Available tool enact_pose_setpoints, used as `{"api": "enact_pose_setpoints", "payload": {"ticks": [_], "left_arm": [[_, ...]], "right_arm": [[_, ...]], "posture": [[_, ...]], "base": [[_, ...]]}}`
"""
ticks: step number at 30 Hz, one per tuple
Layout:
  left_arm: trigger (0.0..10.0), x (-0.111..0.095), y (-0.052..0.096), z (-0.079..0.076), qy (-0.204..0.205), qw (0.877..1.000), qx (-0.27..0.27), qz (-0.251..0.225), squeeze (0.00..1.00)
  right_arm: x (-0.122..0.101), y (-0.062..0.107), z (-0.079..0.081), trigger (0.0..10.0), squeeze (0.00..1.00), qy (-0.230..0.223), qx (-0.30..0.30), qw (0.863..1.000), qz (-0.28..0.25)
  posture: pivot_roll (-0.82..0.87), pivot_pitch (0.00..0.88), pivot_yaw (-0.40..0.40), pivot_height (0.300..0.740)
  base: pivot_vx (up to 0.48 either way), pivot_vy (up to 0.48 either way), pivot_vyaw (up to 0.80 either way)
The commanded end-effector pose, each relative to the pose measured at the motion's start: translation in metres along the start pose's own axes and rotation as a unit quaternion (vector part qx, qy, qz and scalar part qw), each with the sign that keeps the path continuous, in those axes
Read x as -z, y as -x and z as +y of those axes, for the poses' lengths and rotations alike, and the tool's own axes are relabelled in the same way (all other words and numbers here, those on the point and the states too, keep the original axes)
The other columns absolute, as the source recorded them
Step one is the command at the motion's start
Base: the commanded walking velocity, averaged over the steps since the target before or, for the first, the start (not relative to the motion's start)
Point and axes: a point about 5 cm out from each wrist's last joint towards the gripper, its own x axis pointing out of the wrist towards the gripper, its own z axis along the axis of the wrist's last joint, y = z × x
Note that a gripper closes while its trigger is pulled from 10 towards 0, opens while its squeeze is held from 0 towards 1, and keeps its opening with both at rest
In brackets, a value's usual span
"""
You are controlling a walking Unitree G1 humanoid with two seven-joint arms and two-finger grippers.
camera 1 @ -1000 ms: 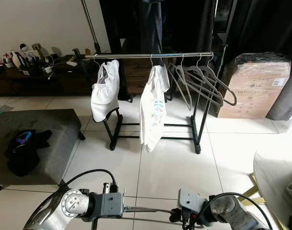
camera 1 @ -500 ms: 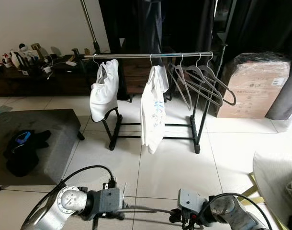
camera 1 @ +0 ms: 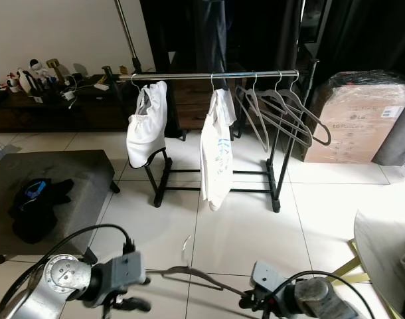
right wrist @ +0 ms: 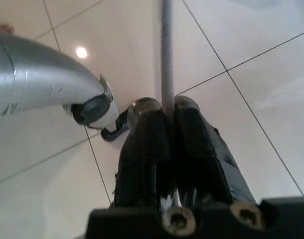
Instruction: Hang hanger
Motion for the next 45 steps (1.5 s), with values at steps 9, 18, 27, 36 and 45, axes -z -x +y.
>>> {"api": "enact_pose_setpoints", "payload": {"ticks": [9,18,27,36,45], "left_arm": [[10.0,-0.044,-0.020,-0.006,0.104,0.991,-0.065,-0.058,0.00],[10.0,-0.050,-0.018,0.009,0.149,0.977,-0.153,-0.025,0.00],[10.0,-0.074,-0.005,0.015,0.182,0.966,-0.177,-0.050,0.00],[10.0,-0.071,-0.023,0.014,0.236,0.953,-0.186,-0.029,0.00],[8.9,-0.069,-0.035,0.017,0.272,0.939,-0.209,-0.014,0.00]], "right_arm": [[-0.003,-0.001,-0.002,0.0,0.00,-0.004,0.000,1.000,-0.003],[-0.002,-0.002,0.000,0.0,0.00,-0.003,-0.009,1.000,-0.003],[-0.001,-0.003,0.001,0.0,0.00,-0.001,-0.011,1.000,0.002],[-0.001,-0.005,0.002,0.0,0.00,0.002,-0.013,1.000,0.005],[0.001,-0.004,0.002,0.0,0.00,0.005,-0.017,1.000,0.007]], "posture": [[-0.01,0.110,0.088,0.740],[-0.01,0.119,0.090,0.740],[0.00,0.120,0.092,0.740],[-0.01,0.120,0.091,0.740],[-0.01,0.122,0.091,0.740]], "base": [[0.000,0.000,0.00],[0.000,0.000,0.00],[0.000,0.000,0.00],[0.000,0.000,0.00],[0.000,0.000,0.00]]}}
